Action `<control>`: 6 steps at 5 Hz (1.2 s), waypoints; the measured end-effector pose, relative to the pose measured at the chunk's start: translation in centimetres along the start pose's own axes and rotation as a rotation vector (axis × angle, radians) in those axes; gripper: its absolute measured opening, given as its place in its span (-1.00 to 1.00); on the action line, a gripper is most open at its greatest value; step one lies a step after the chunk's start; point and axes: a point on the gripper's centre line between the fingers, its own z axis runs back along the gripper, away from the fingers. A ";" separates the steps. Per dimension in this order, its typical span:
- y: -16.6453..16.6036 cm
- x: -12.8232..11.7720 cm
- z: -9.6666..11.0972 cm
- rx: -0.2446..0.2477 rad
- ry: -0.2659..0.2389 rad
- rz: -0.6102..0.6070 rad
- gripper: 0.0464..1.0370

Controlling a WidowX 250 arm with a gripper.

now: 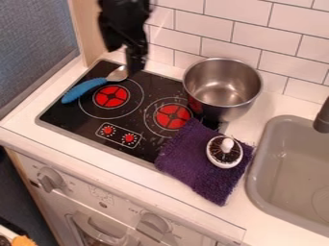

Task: Moove the blue spoon to the right burner

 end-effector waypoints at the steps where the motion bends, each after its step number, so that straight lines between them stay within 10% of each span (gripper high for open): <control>1: 1.9 -1.7 -2.4 -0.027 0.058 0.031 0.93; 3: 4.1 -2.3 -7.4 -0.099 0.162 -0.001 0.93; 6: 5.3 -2.7 -10.2 -0.119 0.171 -0.020 0.93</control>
